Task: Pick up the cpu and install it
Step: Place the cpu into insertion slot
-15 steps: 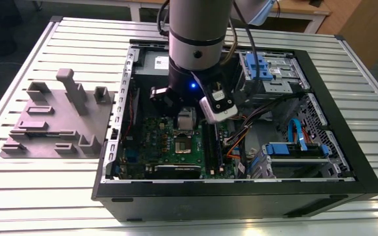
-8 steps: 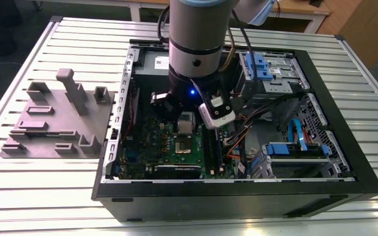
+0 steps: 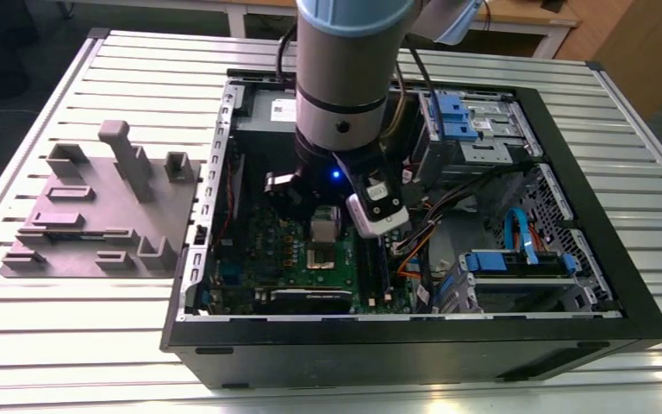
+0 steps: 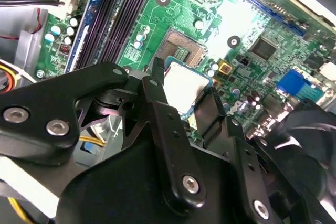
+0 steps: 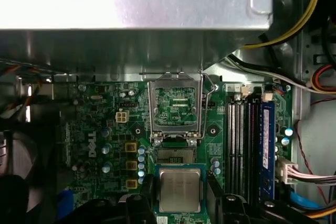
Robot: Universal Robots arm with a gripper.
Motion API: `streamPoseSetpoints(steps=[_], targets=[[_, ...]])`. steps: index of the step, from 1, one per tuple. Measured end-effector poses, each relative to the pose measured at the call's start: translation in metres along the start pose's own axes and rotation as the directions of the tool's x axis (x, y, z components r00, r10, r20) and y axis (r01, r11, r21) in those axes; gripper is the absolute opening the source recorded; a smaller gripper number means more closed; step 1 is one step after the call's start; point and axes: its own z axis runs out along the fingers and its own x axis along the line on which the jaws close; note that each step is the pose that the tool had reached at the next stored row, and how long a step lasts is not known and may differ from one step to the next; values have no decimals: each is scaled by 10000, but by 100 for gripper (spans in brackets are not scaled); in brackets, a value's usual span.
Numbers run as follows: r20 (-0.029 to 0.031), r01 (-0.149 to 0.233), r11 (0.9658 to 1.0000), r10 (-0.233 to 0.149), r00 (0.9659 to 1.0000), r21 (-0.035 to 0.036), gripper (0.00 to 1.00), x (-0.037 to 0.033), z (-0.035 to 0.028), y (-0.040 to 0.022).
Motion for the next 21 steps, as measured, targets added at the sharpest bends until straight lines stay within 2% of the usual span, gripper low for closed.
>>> streamPoseSetpoints(steps=[17,21], targets=[[0,1,10000,-1,10000,0,47,-7,309,-32],[0,1,10000,-1,10000,1,47,-7,316,-33]])
